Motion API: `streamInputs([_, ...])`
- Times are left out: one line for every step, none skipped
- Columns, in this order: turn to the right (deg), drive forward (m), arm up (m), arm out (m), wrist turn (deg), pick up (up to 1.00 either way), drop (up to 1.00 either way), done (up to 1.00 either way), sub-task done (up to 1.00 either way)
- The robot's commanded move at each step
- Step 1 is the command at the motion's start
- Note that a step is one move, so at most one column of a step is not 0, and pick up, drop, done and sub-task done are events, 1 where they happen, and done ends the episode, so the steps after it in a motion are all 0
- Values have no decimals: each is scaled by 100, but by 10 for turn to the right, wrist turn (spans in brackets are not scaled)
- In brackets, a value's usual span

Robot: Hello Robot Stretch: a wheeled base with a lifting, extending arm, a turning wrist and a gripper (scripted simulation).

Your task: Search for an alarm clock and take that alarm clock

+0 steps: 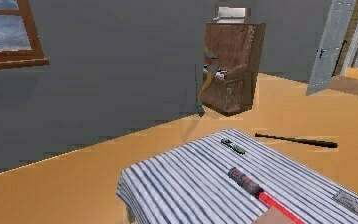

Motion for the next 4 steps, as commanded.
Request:
streamInputs([0,0,0,0,450,0,0,0,0])
streamInputs([0,0,0,0,270,0,0,0,0])
streamInputs([0,0,-30,0,0,0,0,0,0])
streamInputs([0,0,0,0,0,100,0,0,0])
